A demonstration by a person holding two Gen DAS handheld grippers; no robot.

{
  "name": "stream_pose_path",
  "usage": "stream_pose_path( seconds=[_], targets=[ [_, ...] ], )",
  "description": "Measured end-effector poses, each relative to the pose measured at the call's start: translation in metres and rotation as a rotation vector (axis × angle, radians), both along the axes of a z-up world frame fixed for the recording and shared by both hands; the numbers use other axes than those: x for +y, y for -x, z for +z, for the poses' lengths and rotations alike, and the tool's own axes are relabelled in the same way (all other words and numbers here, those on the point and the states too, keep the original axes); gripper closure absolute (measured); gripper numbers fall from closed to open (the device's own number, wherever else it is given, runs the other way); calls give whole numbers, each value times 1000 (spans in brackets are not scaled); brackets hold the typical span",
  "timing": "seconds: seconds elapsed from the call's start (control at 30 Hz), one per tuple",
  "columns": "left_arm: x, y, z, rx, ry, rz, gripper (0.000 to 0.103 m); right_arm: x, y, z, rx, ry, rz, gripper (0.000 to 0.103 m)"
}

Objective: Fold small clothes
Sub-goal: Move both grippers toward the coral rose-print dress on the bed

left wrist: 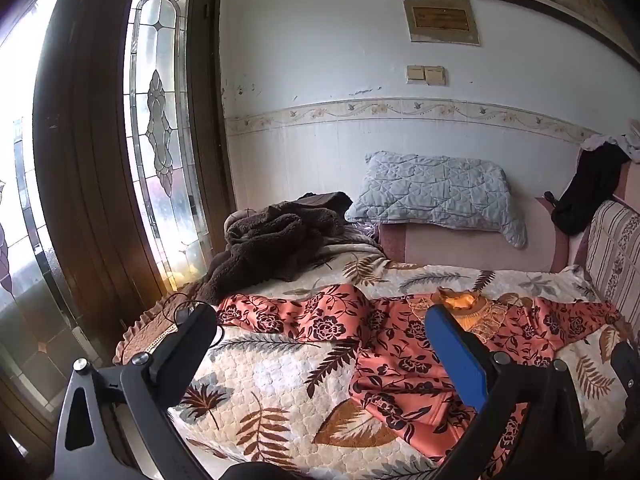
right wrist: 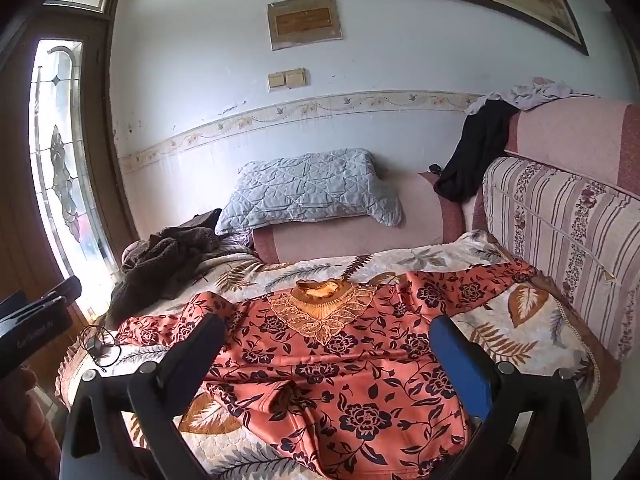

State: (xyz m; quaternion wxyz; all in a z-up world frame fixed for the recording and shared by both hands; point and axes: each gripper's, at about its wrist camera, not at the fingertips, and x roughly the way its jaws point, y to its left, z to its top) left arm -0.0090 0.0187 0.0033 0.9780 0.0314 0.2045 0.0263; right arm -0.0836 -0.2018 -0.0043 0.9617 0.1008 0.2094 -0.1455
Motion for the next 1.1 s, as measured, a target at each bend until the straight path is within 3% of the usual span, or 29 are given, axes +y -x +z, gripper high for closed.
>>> stream_pose_path(
  seconds=[1.1],
  targets=[
    [-11, -39, -30, 59, -30, 9, 0, 0, -54, -28, 81, -30, 50, 0]
  ],
)
